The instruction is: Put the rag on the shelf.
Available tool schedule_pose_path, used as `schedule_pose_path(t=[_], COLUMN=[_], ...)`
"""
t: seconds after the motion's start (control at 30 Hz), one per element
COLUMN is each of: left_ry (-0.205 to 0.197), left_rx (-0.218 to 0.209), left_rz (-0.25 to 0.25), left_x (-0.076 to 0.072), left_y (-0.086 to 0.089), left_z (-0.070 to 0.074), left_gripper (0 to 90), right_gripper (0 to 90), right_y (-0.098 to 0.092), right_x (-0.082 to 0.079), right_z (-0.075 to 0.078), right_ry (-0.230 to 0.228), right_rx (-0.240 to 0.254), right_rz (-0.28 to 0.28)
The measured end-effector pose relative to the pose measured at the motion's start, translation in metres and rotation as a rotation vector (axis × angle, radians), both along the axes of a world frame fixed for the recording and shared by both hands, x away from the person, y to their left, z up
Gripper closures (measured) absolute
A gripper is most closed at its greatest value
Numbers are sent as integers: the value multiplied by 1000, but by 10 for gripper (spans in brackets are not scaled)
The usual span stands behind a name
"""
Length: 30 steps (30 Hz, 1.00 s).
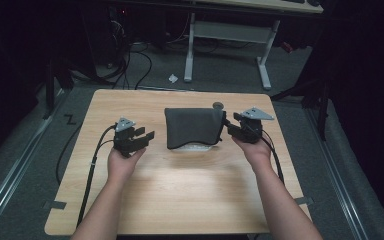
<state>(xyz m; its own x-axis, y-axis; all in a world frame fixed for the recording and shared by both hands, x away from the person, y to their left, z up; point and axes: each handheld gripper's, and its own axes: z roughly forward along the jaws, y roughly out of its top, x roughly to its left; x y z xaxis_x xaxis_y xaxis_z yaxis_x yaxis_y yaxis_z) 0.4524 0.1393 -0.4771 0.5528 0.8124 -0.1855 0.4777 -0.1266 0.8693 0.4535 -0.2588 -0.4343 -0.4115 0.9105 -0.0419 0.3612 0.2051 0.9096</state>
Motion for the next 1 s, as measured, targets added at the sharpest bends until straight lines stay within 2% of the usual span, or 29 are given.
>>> schedule_pose_path(t=[0.1,0.17,0.27,0.4,0.47,0.5,0.57,0.63,0.7,0.77,0.87,1.0], left_ry=[3,5,12,25,28,32,37,40,48,46,47,59], left_rx=[-12,-17,-46,-48,-51,-51,-37,-41,-31,-20,-5,21], left_rz=[-2,-5,-6,-14,-20,-28,-39,-44,-57,-64,-71,-90], left_x=[-12,-20,-35,-55,-65,-70,-83,-92,-102,-110,-123,-147], left_y=[5,8,16,23,26,28,31,33,36,37,39,36], left_z=[-5,-8,-15,-22,-24,-26,-28,-30,-31,-31,-33,-46], left_gripper=[513,510,509,505,505,503,500,498,494,491,484,471], right_gripper=[495,479,497,478,491,487,471,472,463,459,448,423], right_y=[-1,1,4,10,11,11,14,15,17,19,20,22], right_x=[-11,-18,-35,-52,-65,-69,-79,-90,-100,-109,-120,-135], right_z=[-3,-4,-8,-13,-18,-19,-22,-26,-32,-38,-48,-58], right_ry=[-6,14,-21,23,-2,1,31,10,12,15,38,52], right_rx=[-5,-18,-21,-45,-17,-10,-13,7,2,-16,-16,-61], right_rz=[17,22,42,59,77,80,86,94,97,103,110,118])
